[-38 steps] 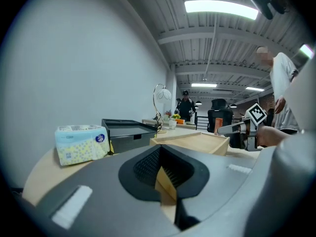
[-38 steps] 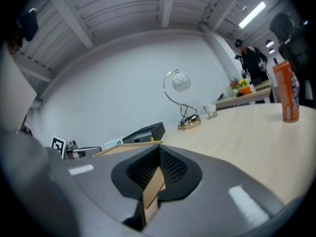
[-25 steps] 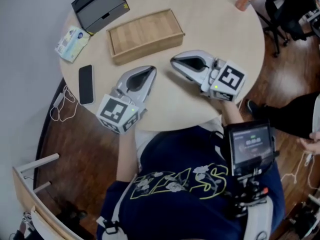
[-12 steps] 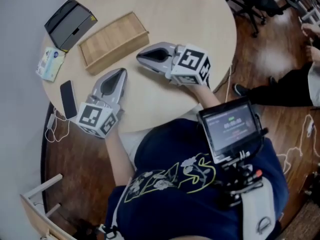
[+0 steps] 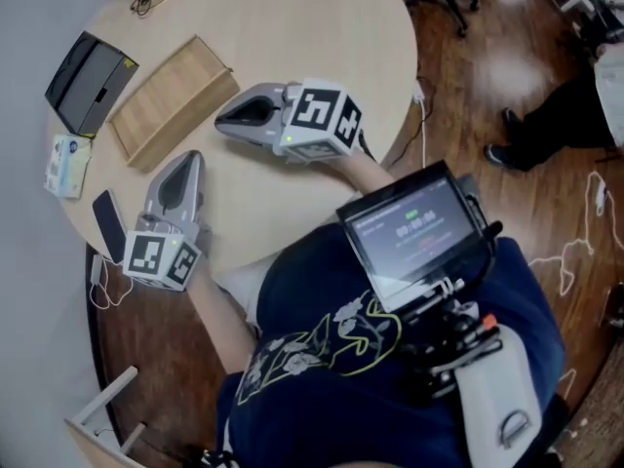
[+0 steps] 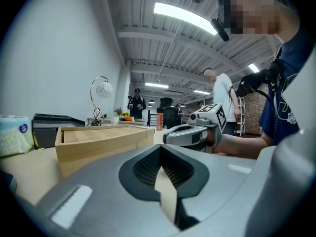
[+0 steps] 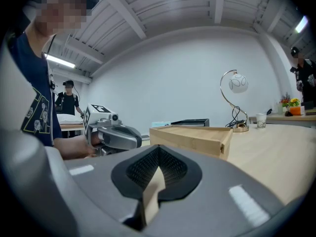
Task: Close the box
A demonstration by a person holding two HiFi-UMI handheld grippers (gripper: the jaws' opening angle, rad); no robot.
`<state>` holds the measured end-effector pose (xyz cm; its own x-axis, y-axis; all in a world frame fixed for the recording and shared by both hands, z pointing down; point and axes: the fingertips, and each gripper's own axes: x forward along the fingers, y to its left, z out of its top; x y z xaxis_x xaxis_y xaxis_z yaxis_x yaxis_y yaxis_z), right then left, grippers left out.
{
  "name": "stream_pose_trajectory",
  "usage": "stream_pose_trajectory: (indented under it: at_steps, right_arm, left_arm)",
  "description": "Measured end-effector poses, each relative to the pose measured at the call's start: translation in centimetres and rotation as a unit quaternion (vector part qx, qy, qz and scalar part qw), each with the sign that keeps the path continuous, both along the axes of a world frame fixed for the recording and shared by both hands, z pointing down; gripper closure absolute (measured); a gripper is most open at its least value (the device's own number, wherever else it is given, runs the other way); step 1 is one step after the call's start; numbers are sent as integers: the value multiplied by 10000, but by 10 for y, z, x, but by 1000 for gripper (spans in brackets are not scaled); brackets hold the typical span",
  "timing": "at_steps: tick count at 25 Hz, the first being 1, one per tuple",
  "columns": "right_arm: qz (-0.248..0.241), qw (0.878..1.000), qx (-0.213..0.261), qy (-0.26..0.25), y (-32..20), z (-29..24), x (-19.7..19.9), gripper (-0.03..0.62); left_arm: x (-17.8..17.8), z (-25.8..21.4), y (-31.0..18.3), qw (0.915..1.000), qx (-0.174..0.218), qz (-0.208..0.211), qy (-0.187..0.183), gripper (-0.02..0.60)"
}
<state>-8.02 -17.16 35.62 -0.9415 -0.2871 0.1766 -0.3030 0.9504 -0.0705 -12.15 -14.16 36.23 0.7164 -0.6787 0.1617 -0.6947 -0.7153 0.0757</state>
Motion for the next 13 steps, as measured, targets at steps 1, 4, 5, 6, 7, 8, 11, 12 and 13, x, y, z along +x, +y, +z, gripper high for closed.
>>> stream_pose_trajectory:
  at_steps: [1, 4, 5, 6, 7, 8, 11, 12, 13]
  right_arm:
    - [-23, 10000, 12, 2, 0, 0, 0, 594]
    - [-56, 10000, 33, -9, 0, 0, 0, 594]
    - [-72, 10000, 33, -13, 1, 1, 0, 594]
    - [-95, 9999, 35, -11, 1, 2, 0, 594]
    - [-118, 9999, 42, -5, 1, 3, 0, 594]
    - [-132, 9999, 51, -4, 1, 3, 0, 594]
    - [-146, 9999, 65, -36, 0, 2, -1, 594]
    - [-150, 9999, 65, -45, 0, 1, -2, 594]
    - [-153, 9998, 63, -52, 0, 1, -2, 594]
  left_arm:
    - [0, 0, 0, 10000, 0, -9, -4, 580]
    - [1, 0, 0, 10000, -2, -11, -3, 580]
    - [1, 0, 0, 10000, -5, -6, -1, 580]
    - [1, 0, 0, 10000, -9, -3, -1, 580]
    - [2, 0, 0, 10000, -12, -2, -1, 580]
    - [2, -1, 0, 10000, -13, -4, -2, 580]
    - [0, -2, 0, 10000, -1, -33, -11, 580]
    - [0, -2, 0, 10000, 5, -45, -16, 580]
    - [-1, -2, 0, 10000, 10, -58, -21, 580]
